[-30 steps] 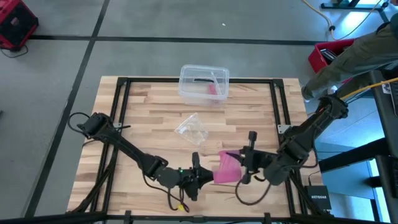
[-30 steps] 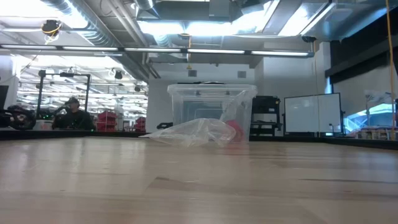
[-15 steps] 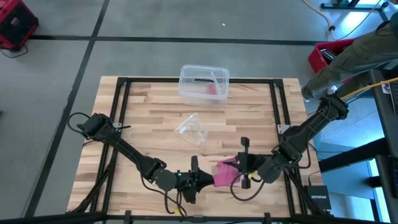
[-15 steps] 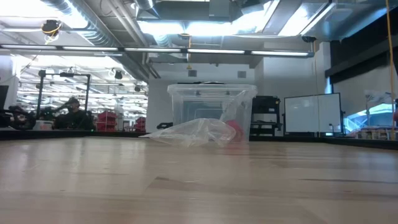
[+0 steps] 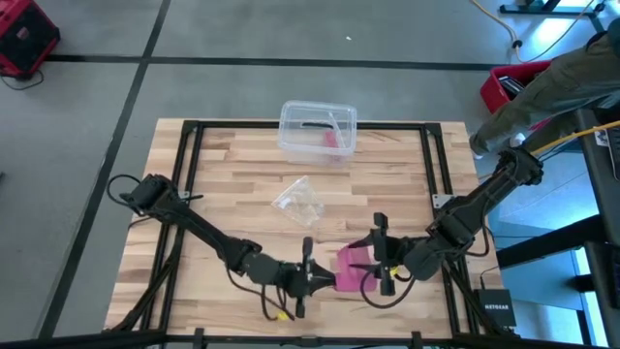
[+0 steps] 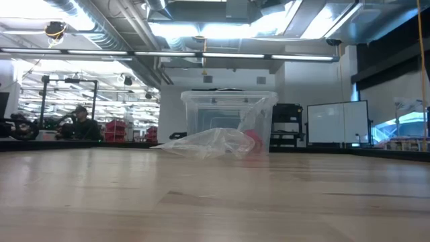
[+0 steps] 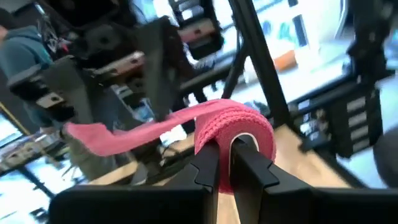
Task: Roll bandage
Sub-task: Roll the pink bandage
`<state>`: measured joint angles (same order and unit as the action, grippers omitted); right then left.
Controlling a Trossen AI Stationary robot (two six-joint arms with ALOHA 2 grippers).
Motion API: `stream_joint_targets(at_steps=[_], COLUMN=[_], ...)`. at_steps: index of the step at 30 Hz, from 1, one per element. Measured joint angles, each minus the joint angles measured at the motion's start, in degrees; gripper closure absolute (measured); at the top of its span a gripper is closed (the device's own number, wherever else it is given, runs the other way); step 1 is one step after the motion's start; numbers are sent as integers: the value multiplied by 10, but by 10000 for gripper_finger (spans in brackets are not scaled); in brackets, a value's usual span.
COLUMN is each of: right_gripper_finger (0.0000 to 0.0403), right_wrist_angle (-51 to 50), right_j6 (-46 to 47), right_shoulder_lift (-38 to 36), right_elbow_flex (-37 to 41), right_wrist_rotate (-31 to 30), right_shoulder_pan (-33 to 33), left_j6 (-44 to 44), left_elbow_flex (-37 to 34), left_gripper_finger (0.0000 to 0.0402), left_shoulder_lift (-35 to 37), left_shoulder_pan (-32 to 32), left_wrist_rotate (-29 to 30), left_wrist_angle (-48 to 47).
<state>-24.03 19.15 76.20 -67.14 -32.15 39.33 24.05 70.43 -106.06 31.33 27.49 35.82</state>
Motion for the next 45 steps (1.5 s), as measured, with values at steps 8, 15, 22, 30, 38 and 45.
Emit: stream_joint_targets(at_steps=[8, 15, 22, 30, 38, 45], right_gripper_finger=[182, 186, 187, 187, 187, 187], right_wrist_angle=[-51, -69, -99, -114, -281, -160], right_j6=[71, 172, 259, 218, 213, 212], right_shoulder_lift=[0, 0, 5, 15, -45, -26], right_elbow_flex=[-1, -1, -1, -4, -66, 16], right_wrist_rotate=[2, -8, -31, -44, 42, -150], right_shoulder_pan=[0, 0, -2, -31, 46, 178], left_j6=[-107, -172, -192, -198, -192, -200], left_elbow_flex=[-78, -99, -99, -99, -96, -96], left_gripper_finger=[380, 380, 380, 380, 380, 380], left_shoulder_lift=[0, 0, 0, 0, 46, 90], left_shoulder_pan=[-20, -36, -41, -32, -14, -13], left_wrist_rotate=[-10, 2, 1, -47, -62, -25], left_wrist_angle=[97, 98, 95, 99, 103, 104])
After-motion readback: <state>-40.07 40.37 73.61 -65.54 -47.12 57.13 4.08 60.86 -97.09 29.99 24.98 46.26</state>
